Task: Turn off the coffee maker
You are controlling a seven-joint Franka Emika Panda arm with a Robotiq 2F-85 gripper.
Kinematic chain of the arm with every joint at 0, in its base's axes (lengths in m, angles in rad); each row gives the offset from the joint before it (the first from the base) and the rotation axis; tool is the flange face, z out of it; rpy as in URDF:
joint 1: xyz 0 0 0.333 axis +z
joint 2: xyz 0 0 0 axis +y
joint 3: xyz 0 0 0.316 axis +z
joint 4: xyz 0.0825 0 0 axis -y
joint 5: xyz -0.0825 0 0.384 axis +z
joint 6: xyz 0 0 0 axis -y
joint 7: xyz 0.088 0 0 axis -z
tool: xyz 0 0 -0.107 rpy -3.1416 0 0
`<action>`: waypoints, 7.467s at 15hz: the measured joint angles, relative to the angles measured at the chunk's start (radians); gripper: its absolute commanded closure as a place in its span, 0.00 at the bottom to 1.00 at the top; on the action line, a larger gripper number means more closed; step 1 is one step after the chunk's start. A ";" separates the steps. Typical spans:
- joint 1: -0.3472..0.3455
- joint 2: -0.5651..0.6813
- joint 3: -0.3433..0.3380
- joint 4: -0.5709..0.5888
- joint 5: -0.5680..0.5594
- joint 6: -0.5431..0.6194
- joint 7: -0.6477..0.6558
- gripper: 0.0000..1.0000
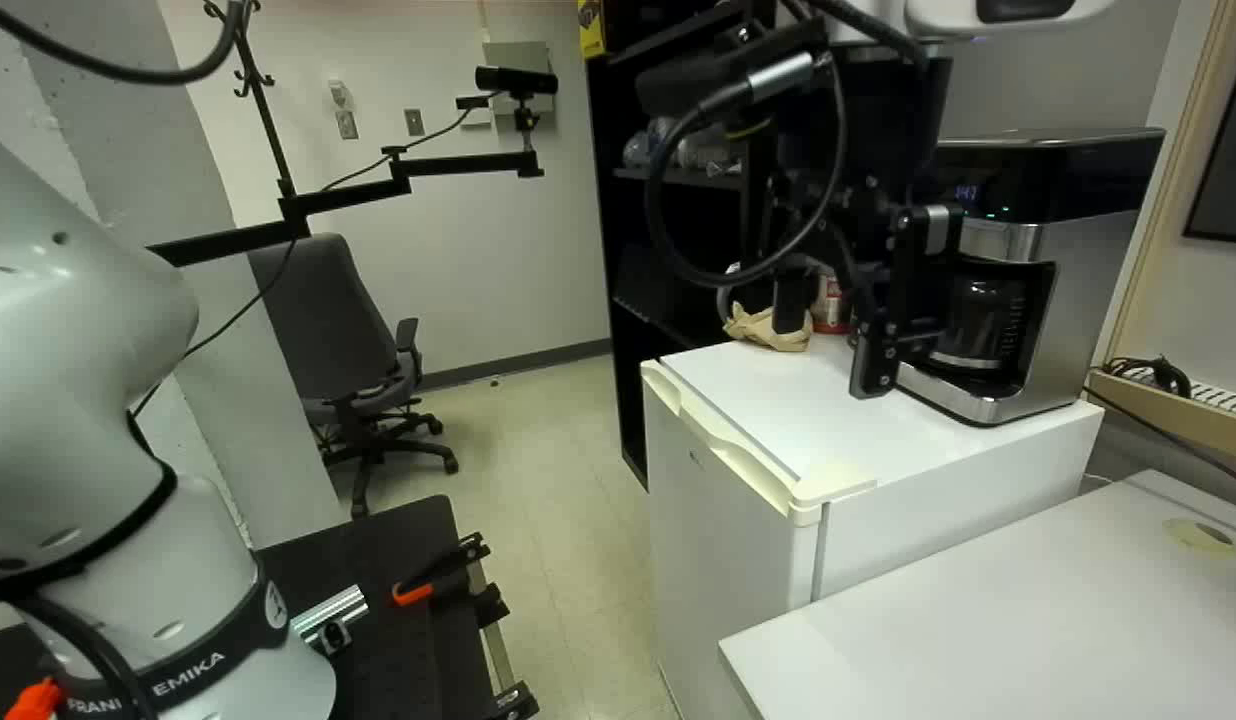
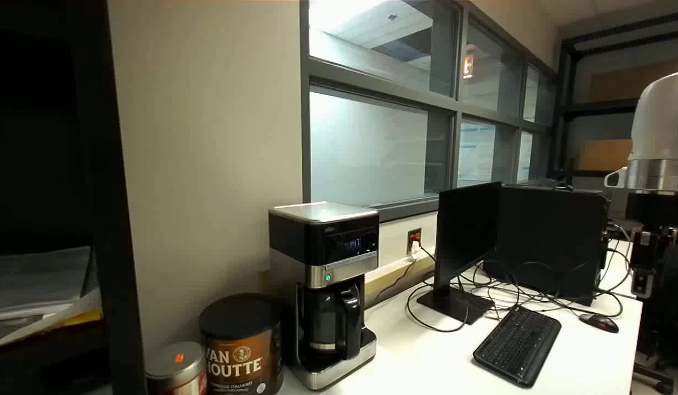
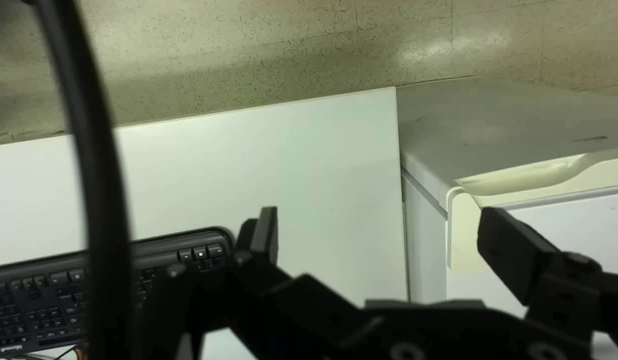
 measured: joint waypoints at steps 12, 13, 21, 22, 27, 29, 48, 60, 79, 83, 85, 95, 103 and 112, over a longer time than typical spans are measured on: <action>0.000 0.000 0.000 0.000 0.000 0.000 0.000 0.00; 0.000 0.000 0.000 0.000 0.000 0.000 0.000 0.00; 0.019 0.053 0.064 0.000 0.000 0.093 0.012 0.00; 0.026 0.067 0.075 0.000 0.000 0.114 0.015 0.00; 0.057 0.141 0.148 -0.002 -0.077 0.267 0.074 0.00; 0.069 0.174 0.178 -0.003 -0.159 0.348 0.135 0.00; 0.258 0.469 0.230 0.267 -1.164 0.604 0.785 0.87; 0.345 0.639 0.230 0.485 -1.550 0.544 0.932 1.00; 0.365 0.862 0.241 0.778 -1.723 0.573 1.001 1.00; 0.364 0.888 0.243 0.811 -1.723 0.575 1.001 1.00; 0.364 0.898 0.243 0.823 -1.723 0.575 1.001 1.00; 0.362 0.927 0.243 0.869 -1.723 0.575 1.001 1.00; 0.362 0.926 0.243 0.861 -1.723 0.589 1.001 1.00; 0.362 0.862 0.243 0.749 -1.730 0.600 1.046 1.00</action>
